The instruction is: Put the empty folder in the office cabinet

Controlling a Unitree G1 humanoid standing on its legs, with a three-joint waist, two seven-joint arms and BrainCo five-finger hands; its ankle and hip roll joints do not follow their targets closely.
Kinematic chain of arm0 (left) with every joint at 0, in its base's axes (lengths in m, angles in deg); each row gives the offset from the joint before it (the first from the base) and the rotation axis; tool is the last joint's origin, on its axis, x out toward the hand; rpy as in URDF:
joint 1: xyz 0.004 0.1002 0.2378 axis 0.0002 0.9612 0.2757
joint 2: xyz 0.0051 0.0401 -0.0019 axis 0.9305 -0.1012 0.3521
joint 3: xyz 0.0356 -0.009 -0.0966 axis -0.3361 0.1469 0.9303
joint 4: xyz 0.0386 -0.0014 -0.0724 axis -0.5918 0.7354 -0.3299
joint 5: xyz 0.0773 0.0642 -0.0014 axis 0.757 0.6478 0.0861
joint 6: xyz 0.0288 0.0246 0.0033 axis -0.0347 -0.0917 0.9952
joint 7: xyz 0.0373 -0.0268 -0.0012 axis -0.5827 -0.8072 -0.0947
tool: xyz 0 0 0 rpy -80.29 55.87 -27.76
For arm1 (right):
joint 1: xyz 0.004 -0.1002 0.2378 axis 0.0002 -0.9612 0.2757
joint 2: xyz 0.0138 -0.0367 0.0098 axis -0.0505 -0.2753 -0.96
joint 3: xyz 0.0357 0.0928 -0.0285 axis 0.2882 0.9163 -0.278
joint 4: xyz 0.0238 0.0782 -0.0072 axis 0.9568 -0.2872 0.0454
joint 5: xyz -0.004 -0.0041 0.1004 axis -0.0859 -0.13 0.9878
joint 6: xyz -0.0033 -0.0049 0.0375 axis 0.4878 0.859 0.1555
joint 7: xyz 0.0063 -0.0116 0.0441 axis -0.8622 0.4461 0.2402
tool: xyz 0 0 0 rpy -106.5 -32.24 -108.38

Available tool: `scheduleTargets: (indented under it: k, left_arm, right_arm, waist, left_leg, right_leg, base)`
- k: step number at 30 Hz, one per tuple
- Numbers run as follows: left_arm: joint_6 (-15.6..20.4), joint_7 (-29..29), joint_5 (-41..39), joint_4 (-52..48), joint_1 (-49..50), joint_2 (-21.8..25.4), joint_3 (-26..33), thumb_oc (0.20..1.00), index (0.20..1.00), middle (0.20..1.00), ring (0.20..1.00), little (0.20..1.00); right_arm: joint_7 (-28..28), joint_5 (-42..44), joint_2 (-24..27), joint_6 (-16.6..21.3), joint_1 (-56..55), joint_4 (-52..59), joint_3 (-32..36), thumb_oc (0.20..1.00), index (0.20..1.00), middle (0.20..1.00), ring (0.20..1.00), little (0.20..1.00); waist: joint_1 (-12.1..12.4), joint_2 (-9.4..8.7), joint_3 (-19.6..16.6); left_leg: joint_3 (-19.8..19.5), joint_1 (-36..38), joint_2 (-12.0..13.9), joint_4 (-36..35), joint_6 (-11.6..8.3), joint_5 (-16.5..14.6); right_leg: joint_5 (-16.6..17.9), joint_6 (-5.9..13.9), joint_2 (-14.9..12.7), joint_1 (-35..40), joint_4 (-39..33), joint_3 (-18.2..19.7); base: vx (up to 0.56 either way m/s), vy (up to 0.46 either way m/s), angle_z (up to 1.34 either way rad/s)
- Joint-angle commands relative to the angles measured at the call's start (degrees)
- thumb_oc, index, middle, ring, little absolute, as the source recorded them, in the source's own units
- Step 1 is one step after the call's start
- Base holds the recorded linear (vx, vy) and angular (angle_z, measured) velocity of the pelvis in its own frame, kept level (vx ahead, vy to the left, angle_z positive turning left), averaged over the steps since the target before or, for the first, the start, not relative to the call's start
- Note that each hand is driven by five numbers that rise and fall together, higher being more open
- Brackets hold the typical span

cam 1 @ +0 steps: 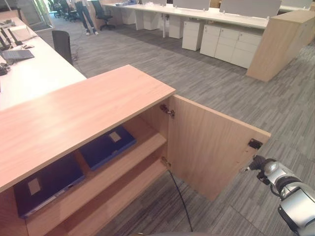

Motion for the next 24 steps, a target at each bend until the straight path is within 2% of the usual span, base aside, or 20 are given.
scheduleTargets:
  k: [1,4,5,7,10,14,17,20,24]
  left_arm:
    - [0.7,1.5,1.5,-0.8,-2.2,5.0,-2.6,1.000,1.000,1.000,1.000,1.000]
    - [1.4,1.5,2.0,-2.2,-1.5,4.9,-1.8,1.000,1.000,1.000,1.000,1.000]
    - [1.4,1.5,2.0,-2.2,-1.5,4.9,-1.8,1.000,1.000,1.000,1.000,1.000]
    - [1.9,1.2,2.7,-2.3,-0.8,4.2,-1.7,1.000,1.000,1.000,1.000,1.000]
    - [2.3,-0.3,4.0,-1.8,-0.3,2.8,-1.7,1.000,1.000,1.000,1.000,1.000]
    - [2.2,-0.8,4.4,-1.6,-0.5,2.4,-1.7,1.000,1.000,1.000,1.000,1.000]
    - [2.3,-1.8,4.6,-0.6,-1.1,1.9,-1.6,1.000,1.000,1.000,1.000,1.000]
    - [2.1,-2.6,4.7,0.2,-0.8,1.3,-1.4,1.000,1.000,1.000,1.000,1.000]
    - [1.8,-3.0,4.7,0.4,-0.4,1.0,-1.4,1.000,1.000,1.000,1.000,1.000]
  right_arm:
    - [-8.3,8.2,-7.5,6.2,2.0,17.2,-4.2,1.000,1.000,1.000,1.000,1.000]
    - [-11.9,23.2,-8.4,6.9,-1.4,31.8,-5.2,1.000,1.000,1.000,1.000,1.000]
    - [-11.9,23.2,-8.3,6.8,-1.4,31.9,-5.2,1.000,1.000,1.000,1.000,1.000]
    - [-13.1,30.7,-9.4,8.0,-1.0,40.2,-6.0,1.000,1.000,1.000,1.000,1.000]
    - [-11.5,38.8,-12.3,11.1,-0.1,51.1,-5.3,1.000,1.000,1.000,1.000,1.000]
    - [-10.3,41.3,-13.6,12.3,0.2,53.9,-4.2,1.000,1.000,1.000,1.000,1.000]
    - [-9.3,49.5,-17.5,13.7,-1.9,58.6,-0.7,1.000,1.000,1.000,1.000,1.000]
    - [-9.7,58.4,-22.8,12.9,-5.7,61.3,-0.1,1.000,1.000,1.000,1.000,1.000]
    - [-10.1,61.0,-24.3,12.6,-6.8,64.4,-1.6,1.000,1.000,1.000,1.000,1.000]
  waist:
    - [2.1,-2.22,-0.1]
    - [2.2,-2.09,0.1]
    - [2.2,-2.07,0.1]
    - [2.4,-2.16,0.1]
    - [3.0,-2.44,-0.2]
    - [3.3,-2.55,-0.5]
    - [3.1,-2.69,-1.0]
    - [3.0,-2.84,-1.2]
    - [3.1,-2.97,-1.2]
  left_leg:
    - [0.1,-3.6,0.5,-2.7,-1.36,9.6]
    - [0.3,-3.6,0.7,-2.6,-1.43,9.6]
    - [0.3,-3.6,0.7,-2.6,-1.43,9.6]
    - [0.4,-3.6,0.9,-2.4,-1.55,9.6]
    - [0.6,-3.8,1.6,-2.1,-1.77,10.0]
    - [0.7,-3.7,1.9,-2.1,-1.80,10.0]
    - [1.2,-3.4,2.4,-1.9,-1.76,9.6]
    - [1.5,-3.5,2.5,-1.7,-1.75,9.1]
    - [1.6,-3.5,2.6,-1.5,-1.85,9.0]
  right_leg:
    - [-9.1,-0.26,0.7,2.6,0.8,0.7]
    - [-9.0,-0.27,0.6,2.6,0.9,0.6]
    - [-9.0,-0.27,0.6,2.6,0.9,0.6]
    - [-9.0,-0.29,0.6,2.5,0.9,0.7]
    - [-9.1,-0.34,0.8,2.3,0.9,0.9]
    - [-9.1,-0.34,0.9,2.2,0.9,0.9]
    - [-9.1,-0.39,1.1,2.2,1.0,1.2]
    - [-9.2,-0.50,1.1,2.0,1.2,1.3]
    - [-9.4,-0.56,1.2,2.0,1.2,1.4]
  base:
    - [0.00,0.000,0.00]
    - [0.00,0.010,-0.09]
    - [0.00,0.000,-0.05]
    - [0.00,-0.005,-0.10]
    - [0.01,-0.015,-0.09]
    - [0.01,-0.005,-0.01]
    - [0.03,-0.009,0.09]
    - [0.01,-0.009,0.05]
    - [0.01,-0.002,0.02]
